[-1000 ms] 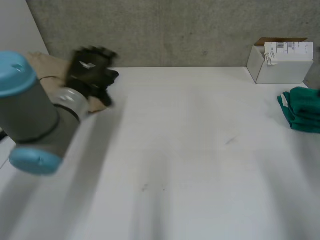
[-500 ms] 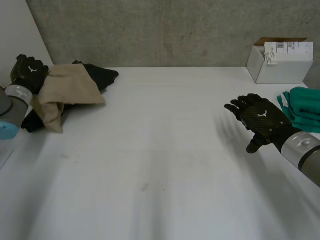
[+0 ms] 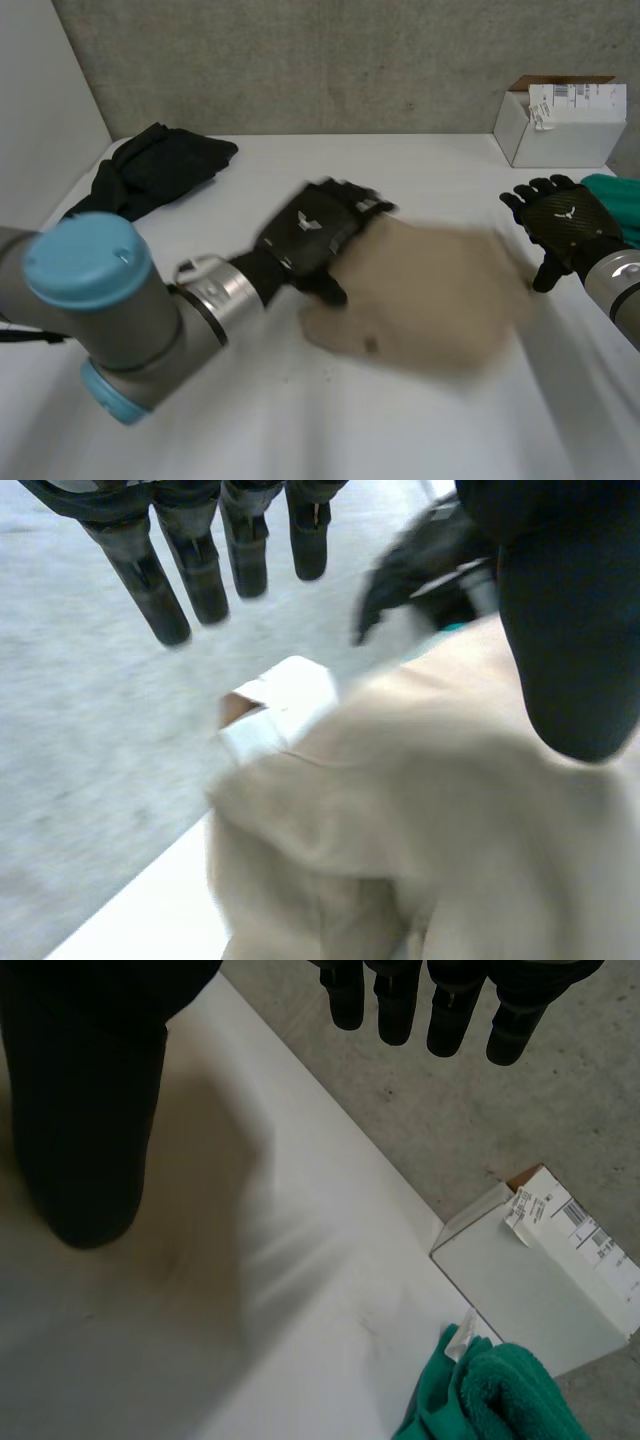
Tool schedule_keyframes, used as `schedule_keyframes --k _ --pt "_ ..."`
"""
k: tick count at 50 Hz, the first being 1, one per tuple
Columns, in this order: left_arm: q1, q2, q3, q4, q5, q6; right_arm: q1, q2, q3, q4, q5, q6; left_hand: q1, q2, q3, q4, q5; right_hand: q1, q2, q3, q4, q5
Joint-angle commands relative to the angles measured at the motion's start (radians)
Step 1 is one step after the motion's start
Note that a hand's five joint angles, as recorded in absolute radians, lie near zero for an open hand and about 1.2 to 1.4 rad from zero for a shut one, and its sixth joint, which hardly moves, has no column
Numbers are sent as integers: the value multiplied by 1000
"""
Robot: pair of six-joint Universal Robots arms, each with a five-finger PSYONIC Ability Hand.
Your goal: Fold the laundry.
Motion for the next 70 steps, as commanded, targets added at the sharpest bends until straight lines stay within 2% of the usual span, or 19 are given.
schedule_keyframes --k 1,6,10,18,28,32,36,37,38,40,41,44,45,48,51,54,60,66,70 --pt "25 49 22 -11 -78 52 3 -1 1 8 -8 0 -55 -111 -135 -121 -116 16 24 22 22 -12" --pt "82 118 1 -90 -245 49 13 -24 -1 19 -5 4 -23 -78 -102 -88 -83 16 24 22 22 -12" --pt "84 139 -30 -228 -309 51 44 -114 -13 104 -8 26 -11 -66 -90 -76 -71 16 24 22 22 -12" --pt "61 98 -67 -383 -306 46 104 -151 -105 451 -28 40 -11 -66 -90 -76 -71 16 24 22 22 -12" --pt "-15 -106 39 -373 -267 26 101 -151 -58 392 -71 38 10 -45 -69 -55 -50 16 24 22 22 -12" --pt "-31 -144 91 -360 -252 -12 90 -150 -53 376 -71 38 127 72 48 62 67 16 24 22 22 -12" --pt "-54 -183 140 -333 -261 -46 89 -150 -51 361 -71 38 628 573 549 563 568 16 24 22 22 -12" --pt "-51 -187 154 -308 -272 -53 89 -150 -51 356 -71 38 1001 946 922 936 941 16 24 22 22 -12" --pt "-50 -187 160 -293 -283 -56 89 -150 -50 353 -71 38 1165 1110 1085 1100 1104 16 24 22 22 -12" --pt "-47 -178 174 -264 -325 -61 89 -150 -48 349 -71 38 1166 1111 1087 1101 1106 16 24 22 22 -12" --pt "-41 -172 188 -230 -409 -63 89 -150 -45 343 -71 38 1166 1111 1087 1101 1106 16 24 22 22 -12" --pt "-16 -135 204 -181 -552 -53 89 -150 -42 335 -71 38 1166 1111 1087 1101 1106 16 24 22 22 -12" --pt "20 -85 217 -140 -642 -47 90 -150 -41 335 -71 38 1166 1111 1087 1101 1106 16 24 22 22 -12" --pt "99 13 235 -49 -741 -8 90 -151 -41 332 -71 38 1166 1111 1087 1101 1106 16 24 22 22 -12" --pt "125 67 235 24 -702 48 92 -151 -41 327 -70 40 1166 1111 1087 1101 1106 16 24 22 22 -12" --pt "94 99 234 98 -565 115 95 -151 -39 317 -68 41 1166 1111 1087 1101 1106 16 24 22 22 -12" --pt "-42 43 235 117 -285 121 89 -151 -39 278 -19 43 1166 1111 1087 1101 1106 16 24 22 22 -12" --pt "-145 -121 238 82 -206 120 89 -157 -39 244 24 43 1132 1077 1053 1067 1071 16 24 22 22 -12" --pt "-191 -200 234 -7 -198 123 79 -159 -39 237 25 43 651 596 572 586 591 16 24 22 22 -12"
